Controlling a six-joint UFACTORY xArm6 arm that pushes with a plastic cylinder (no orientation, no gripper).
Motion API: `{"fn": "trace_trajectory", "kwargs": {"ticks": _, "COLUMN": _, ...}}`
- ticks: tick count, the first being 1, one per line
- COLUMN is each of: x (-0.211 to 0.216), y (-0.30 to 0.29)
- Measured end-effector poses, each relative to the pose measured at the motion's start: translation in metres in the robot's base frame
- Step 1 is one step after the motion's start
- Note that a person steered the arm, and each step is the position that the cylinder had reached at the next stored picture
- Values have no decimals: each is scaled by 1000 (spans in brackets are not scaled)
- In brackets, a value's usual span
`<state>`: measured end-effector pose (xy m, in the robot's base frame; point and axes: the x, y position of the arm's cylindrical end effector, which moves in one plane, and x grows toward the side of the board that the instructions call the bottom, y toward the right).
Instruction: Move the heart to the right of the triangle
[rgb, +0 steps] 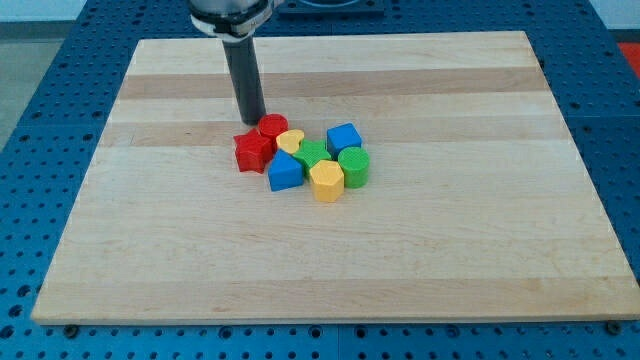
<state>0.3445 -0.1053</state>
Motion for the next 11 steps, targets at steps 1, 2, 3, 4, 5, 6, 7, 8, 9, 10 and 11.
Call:
{"fn": "trace_trajectory", "kwargs": {"ticks": 1, "x": -61, "y": 8}}
{"fn": "trace_trajectory", "kwargs": {"ticks": 2, "x": -50, "y": 54}}
{"fn": "trace_trajectory", "kwargs": {"ticks": 3, "x": -18, "y": 59}}
{"fn": "trace_trajectory", "kwargs": {"ticks": 4, "x": 2, "y": 48}}
{"fn": "trace_trajectory", "kwargs": {"ticks": 5, "x": 25, "y": 38}}
{"fn": "trace_trajectory", "kwargs": {"ticks": 6, "x": 41, "y": 43}}
{"fn": "trace_trajectory", "kwargs": {"ticks": 7, "x": 57, "y": 44}}
{"fn": "trace_trajectory", "kwargs": {"ticks": 8, "x": 73, "y": 44}}
{"fn": "trace_trajectory", "kwargs": {"ticks": 9, "x": 86, "y": 42}}
{"fn": "trace_trajectory", "kwargs": {"ticks": 10, "x": 98, "y": 41}}
{"fn": "trace_trajectory", "kwargs": {"ticks": 11, "x": 101, "y": 42}}
